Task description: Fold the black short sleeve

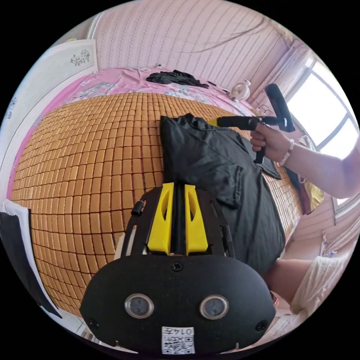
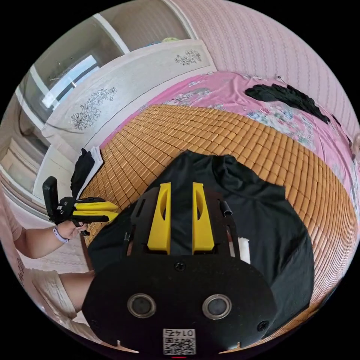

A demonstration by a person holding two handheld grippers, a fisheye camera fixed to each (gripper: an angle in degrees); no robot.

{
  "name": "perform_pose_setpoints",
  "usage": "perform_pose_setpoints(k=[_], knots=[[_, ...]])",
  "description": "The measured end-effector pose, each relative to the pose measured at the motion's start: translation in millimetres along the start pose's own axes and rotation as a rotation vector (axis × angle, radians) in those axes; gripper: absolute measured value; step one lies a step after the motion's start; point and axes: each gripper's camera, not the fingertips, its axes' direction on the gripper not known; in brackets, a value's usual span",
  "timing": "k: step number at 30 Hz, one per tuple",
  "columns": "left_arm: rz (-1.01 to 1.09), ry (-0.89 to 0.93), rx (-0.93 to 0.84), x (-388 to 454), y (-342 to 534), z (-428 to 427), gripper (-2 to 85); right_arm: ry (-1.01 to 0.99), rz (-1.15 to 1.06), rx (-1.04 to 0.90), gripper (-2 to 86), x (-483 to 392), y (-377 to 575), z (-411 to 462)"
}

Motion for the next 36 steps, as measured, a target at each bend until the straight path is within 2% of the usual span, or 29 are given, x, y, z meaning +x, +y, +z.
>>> perform_pose_setpoints(k=[7, 9, 12, 17, 21, 26, 30, 36], knots=[[-0.020, -0.041, -0.055, 3.2, -31.9, 62.3, 6.2, 0.086, -0.064, -0.143, 6.7, -15.5, -87.4, 38.6], [-0.049, -0.055, -0.111, 2.0, -35.6, 77.5, 6.4, 0.117, -0.114, -0.166, 6.4, -21.0, -94.6, 38.4], [-0.088, -0.019, -0.088, 0.3, -35.3, 85.8, 7.3, 0.184, -0.131, -0.217, 6.6, -22.3, -99.6, 27.4], [-0.087, -0.008, 0.003, 17.1, -33.9, 65.7, 6.4, 0.217, -0.058, 0.006, 4.6, -16.3, -62.9, -76.5], [-0.015, 0.122, -0.015, 54.0, -34.2, 72.7, 5.5, 0.271, 0.100, 0.081, 2.4, -5.9, 29.6, -163.8], [0.082, 0.324, -0.185, 127.4, -38.3, 131.7, 5.2, 0.356, 0.462, -0.055, 1.1, 21.1, 137.1, -232.5], [0.252, 0.387, -0.212, 176.2, -54.7, 151.6, 5.0, 0.462, 0.726, -0.052, 0.6, 44.9, 215.4, -292.1], [0.476, 0.409, -0.232, 237.6, -102.7, 187.5, 6.0, 0.401, 0.958, 0.094, 5.4, 79.9, 282.4, -366.9]])
